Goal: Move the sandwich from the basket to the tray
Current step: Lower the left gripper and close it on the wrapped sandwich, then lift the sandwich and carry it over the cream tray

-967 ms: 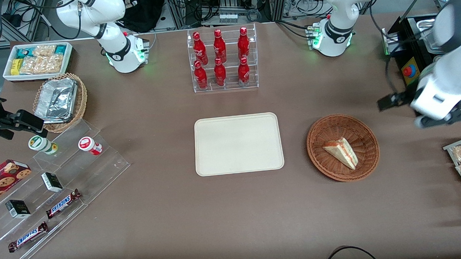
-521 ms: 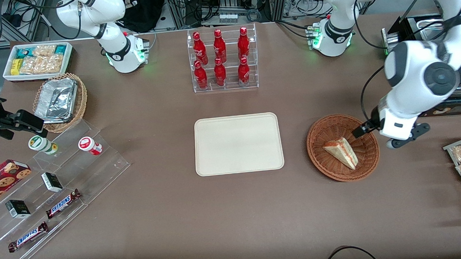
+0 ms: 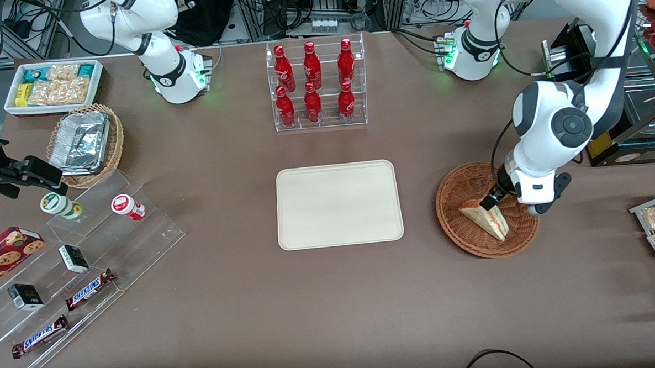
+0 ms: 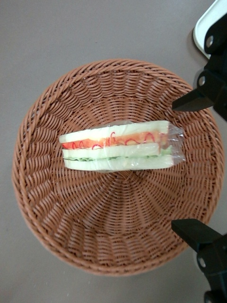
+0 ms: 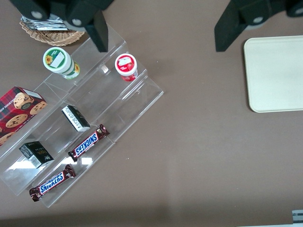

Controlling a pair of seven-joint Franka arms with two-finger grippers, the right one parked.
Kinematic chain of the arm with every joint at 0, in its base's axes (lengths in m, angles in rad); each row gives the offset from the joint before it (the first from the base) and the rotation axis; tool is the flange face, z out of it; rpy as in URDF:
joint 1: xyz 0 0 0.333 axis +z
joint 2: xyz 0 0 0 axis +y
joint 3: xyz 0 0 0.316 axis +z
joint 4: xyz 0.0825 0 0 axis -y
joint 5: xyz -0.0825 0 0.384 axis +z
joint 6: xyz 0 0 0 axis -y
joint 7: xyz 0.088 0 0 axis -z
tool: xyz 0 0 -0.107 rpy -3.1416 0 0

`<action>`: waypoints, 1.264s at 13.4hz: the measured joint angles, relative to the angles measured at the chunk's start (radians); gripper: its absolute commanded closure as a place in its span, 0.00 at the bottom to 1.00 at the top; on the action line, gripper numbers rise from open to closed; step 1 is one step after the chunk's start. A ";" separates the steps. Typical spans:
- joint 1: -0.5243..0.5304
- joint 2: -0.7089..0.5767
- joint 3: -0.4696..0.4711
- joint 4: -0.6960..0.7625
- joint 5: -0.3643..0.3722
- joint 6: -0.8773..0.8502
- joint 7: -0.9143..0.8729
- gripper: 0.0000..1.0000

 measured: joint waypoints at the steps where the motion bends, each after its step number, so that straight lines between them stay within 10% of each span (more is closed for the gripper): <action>1: 0.000 0.012 0.000 0.000 0.000 0.016 -0.005 0.00; 8: 0.000 0.086 -0.001 0.000 0.000 0.113 -0.022 0.00; 12: 0.000 0.135 -0.001 0.000 0.000 0.146 -0.022 0.86; 17: 0.000 0.135 -0.001 0.024 0.005 0.126 -0.020 0.91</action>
